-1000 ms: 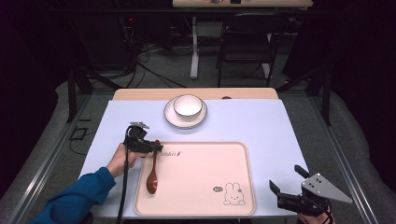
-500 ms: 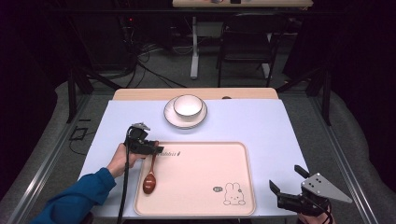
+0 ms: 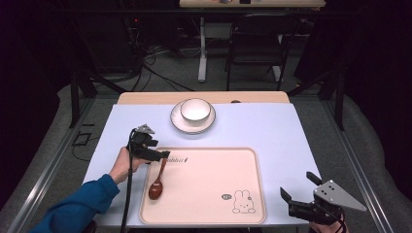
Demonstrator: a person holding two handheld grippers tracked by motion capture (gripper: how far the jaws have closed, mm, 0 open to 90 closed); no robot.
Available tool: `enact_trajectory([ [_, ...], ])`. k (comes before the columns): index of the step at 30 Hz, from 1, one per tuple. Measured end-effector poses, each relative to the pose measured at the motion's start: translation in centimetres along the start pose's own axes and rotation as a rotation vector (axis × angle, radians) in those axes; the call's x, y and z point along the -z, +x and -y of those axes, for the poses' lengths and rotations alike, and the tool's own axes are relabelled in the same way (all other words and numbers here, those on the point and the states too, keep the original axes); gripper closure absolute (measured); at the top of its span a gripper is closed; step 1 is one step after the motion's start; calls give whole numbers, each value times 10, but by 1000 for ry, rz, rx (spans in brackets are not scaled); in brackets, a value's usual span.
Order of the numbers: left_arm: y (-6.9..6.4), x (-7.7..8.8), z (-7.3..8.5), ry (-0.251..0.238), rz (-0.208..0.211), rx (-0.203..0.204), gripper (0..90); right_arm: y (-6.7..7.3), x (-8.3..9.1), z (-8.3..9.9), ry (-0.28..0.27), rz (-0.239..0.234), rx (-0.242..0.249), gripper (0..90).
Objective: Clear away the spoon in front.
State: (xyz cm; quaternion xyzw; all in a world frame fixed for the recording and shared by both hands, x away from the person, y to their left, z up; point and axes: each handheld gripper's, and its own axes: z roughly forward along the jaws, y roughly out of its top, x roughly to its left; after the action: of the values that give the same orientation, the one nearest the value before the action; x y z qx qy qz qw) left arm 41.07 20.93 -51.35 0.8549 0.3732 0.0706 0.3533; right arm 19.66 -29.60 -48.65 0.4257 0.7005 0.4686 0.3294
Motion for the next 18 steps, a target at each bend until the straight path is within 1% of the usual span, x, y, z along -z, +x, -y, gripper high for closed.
enact_trajectory([
  [4,-3,16,-4,-24,-26,-17,181,0,0,0,-1,0,0,37],
  [6,-6,24,-6,-47,-46,-27,167,0,0,0,-1,0,1,36],
  [7,-8,31,-7,-55,-58,-34,162,0,0,0,0,0,1,37],
  [11,-12,48,-10,-92,-84,-43,145,0,0,0,0,1,2,36],
  [14,-15,61,-11,-127,-112,-52,117,0,0,0,0,1,2,37],
  [18,-20,76,-11,-155,-130,-63,90,0,0,0,-1,1,2,37],
])
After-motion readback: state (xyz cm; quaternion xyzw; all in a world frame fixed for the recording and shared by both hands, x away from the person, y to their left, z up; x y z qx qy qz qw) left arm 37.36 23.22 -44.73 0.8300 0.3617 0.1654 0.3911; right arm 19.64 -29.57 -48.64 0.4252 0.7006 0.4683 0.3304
